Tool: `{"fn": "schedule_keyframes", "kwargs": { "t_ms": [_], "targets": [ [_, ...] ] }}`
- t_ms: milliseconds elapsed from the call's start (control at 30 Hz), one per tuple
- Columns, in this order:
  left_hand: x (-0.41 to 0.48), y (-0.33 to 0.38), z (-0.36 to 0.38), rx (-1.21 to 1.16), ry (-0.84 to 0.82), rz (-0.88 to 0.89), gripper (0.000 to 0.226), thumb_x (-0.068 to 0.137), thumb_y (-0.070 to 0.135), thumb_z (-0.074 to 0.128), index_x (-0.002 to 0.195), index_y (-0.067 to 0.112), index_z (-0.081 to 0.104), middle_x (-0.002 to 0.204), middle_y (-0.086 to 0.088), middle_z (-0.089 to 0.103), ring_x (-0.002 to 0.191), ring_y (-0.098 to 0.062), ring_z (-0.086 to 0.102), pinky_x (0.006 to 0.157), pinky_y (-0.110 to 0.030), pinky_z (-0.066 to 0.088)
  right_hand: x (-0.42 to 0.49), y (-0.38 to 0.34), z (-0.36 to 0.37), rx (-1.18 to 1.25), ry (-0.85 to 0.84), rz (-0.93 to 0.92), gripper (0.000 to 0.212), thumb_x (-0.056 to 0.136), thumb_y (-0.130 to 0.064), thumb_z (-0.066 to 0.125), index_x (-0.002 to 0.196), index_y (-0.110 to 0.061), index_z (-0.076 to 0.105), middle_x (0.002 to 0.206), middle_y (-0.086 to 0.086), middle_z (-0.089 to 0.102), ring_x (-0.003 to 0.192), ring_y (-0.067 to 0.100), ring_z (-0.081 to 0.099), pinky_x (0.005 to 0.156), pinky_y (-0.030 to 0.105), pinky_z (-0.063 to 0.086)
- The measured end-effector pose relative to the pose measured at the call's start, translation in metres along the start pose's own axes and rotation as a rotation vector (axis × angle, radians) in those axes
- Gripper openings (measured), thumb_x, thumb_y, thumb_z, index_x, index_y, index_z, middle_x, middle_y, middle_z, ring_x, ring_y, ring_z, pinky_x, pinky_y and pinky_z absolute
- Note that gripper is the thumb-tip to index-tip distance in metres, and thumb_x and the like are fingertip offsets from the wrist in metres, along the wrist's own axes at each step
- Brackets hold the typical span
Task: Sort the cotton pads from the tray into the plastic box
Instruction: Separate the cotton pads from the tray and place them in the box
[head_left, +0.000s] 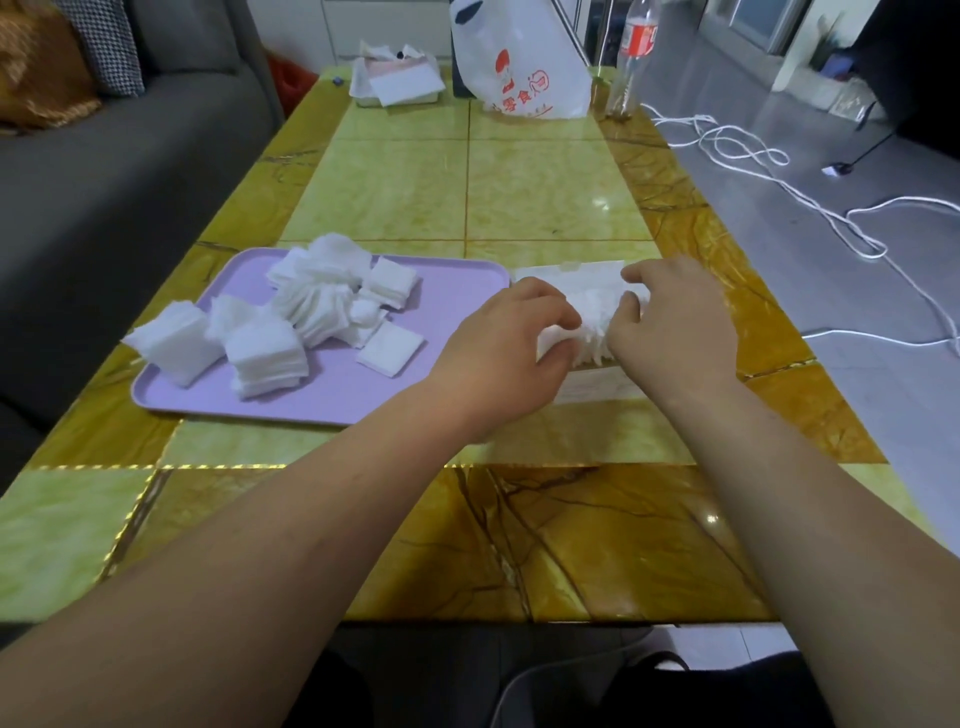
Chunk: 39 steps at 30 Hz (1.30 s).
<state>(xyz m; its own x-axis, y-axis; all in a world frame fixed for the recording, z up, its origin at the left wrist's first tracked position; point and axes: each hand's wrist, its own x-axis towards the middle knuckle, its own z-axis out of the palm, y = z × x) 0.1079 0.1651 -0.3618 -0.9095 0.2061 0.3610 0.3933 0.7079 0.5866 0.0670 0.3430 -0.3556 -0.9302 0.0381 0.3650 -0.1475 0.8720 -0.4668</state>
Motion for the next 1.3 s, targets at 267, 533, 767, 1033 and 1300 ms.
{"fn": "schedule_keyframes", "kwargs": {
  "t_ms": [267, 533, 767, 1033, 1300],
  "targets": [
    [-0.029, -0.059, -0.049, 0.360, -0.196, -0.338, 0.032, 0.087, 0.038, 0.060, 0.112, 0.019, 0.067, 0.122, -0.004, 0.062, 0.115, -0.028, 0.058, 0.092, -0.044, 0.051, -0.036, -0.087, 0.041, 0.261, -0.253, -0.346, 0.030, 0.091, -0.020, 0.056, 0.117, -0.013, 0.071, 0.122, 0.005, 0.066, 0.118, 0.026, 0.061, 0.100, 0.041, 0.049],
    [-0.049, -0.073, -0.080, 0.297, -0.319, -0.241, 0.018, 0.087, 0.020, 0.059, 0.102, 0.017, 0.069, 0.103, -0.006, 0.072, 0.096, -0.028, 0.065, 0.074, -0.033, 0.048, -0.048, -0.130, 0.075, 0.193, -0.599, -0.232, 0.035, 0.080, -0.014, 0.050, 0.111, -0.019, 0.066, 0.119, 0.005, 0.067, 0.113, 0.028, 0.061, 0.091, 0.040, 0.052],
    [-0.068, -0.108, -0.129, 0.626, -0.003, -0.423, 0.037, 0.082, 0.030, 0.056, 0.115, 0.023, 0.069, 0.129, -0.004, 0.061, 0.126, -0.034, 0.052, 0.103, -0.051, 0.043, -0.049, -0.140, 0.101, 0.030, -0.547, -0.317, 0.027, 0.095, -0.028, 0.053, 0.092, -0.013, 0.075, 0.109, 0.005, 0.062, 0.111, 0.028, 0.058, 0.087, 0.044, 0.053],
    [-0.082, -0.125, -0.110, 0.369, -0.182, -0.473, 0.046, 0.092, 0.028, 0.056, 0.138, 0.025, 0.057, 0.152, -0.005, 0.043, 0.145, -0.028, 0.032, 0.114, -0.048, 0.039, -0.051, -0.139, 0.091, -0.012, -0.497, -0.275, 0.023, 0.094, -0.034, 0.058, 0.087, -0.016, 0.071, 0.102, 0.000, 0.065, 0.103, 0.026, 0.058, 0.084, 0.042, 0.054],
    [-0.062, -0.109, -0.095, 0.102, -0.056, -0.198, 0.039, 0.103, 0.023, 0.044, 0.137, 0.018, 0.062, 0.140, -0.002, 0.063, 0.128, -0.020, 0.057, 0.107, -0.032, 0.043, -0.044, -0.126, 0.090, -0.101, -0.414, -0.260, 0.024, 0.094, -0.039, 0.059, 0.105, -0.020, 0.068, 0.109, 0.005, 0.061, 0.110, 0.029, 0.055, 0.083, 0.041, 0.050]
  ]
}}
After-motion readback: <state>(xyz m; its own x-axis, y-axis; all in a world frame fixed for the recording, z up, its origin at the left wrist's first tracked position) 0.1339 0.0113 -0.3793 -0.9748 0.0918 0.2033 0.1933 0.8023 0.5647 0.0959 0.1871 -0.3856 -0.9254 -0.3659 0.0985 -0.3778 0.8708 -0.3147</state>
